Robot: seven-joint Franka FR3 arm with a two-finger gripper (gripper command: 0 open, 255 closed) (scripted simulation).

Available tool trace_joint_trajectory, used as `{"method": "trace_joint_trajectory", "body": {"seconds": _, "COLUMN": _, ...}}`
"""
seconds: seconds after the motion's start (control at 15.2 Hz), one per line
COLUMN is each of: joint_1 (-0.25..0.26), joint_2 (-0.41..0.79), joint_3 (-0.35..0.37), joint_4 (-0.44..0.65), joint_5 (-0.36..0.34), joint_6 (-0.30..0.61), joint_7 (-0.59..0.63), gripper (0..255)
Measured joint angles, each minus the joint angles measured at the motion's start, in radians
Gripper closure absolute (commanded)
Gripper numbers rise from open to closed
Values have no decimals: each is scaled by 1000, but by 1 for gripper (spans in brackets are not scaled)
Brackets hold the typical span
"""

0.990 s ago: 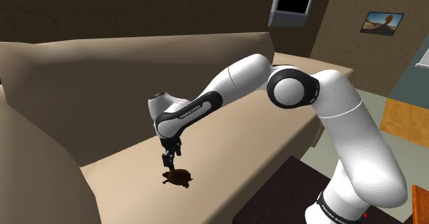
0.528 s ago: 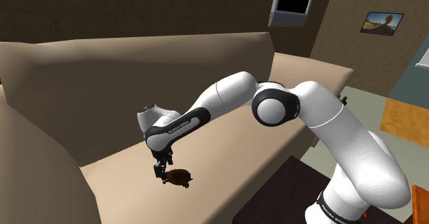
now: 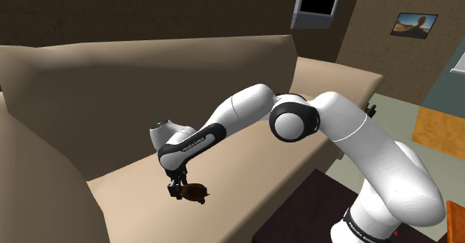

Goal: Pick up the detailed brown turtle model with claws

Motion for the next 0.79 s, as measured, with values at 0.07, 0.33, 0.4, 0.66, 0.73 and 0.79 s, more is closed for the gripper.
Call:
{"method": "trace_joint_trajectory", "body": {"seconds": 0.07, "joint_1": 0, "joint_2": 0, "joint_3": 0, "joint_4": 0, "joint_5": 0, "joint_6": 0, "joint_7": 0, "gripper": 255}}
{"method": "trace_joint_trajectory", "body": {"seconds": 0.33, "joint_1": 0, "joint_2": 1, "joint_3": 0, "joint_4": 2, "joint_5": 0, "joint_6": 1, "joint_7": 0, "gripper": 255}}
{"method": "trace_joint_trajectory", "body": {"seconds": 0.4, "joint_1": 0, "joint_2": 0, "joint_3": 0, "joint_4": 1, "joint_5": 0, "joint_6": 1, "joint_7": 0, "gripper": 255}}
{"method": "trace_joint_trajectory", "body": {"seconds": 0.66, "joint_1": -1, "joint_2": -11, "joint_3": 1, "joint_4": -6, "joint_5": 1, "joint_6": -5, "joint_7": 0, "gripper": 255}}
{"method": "trace_joint_trajectory", "body": {"seconds": 0.73, "joint_1": -3, "joint_2": -23, "joint_3": 3, "joint_4": -14, "joint_5": 2, "joint_6": -10, "joint_7": 0, "gripper": 255}}
{"method": "trace_joint_trajectory", "body": {"seconds": 0.79, "joint_1": -5, "joint_2": -36, "joint_3": 4, "joint_4": -24, "joint_5": 3, "joint_6": -12, "joint_7": 0, "gripper": 255}}
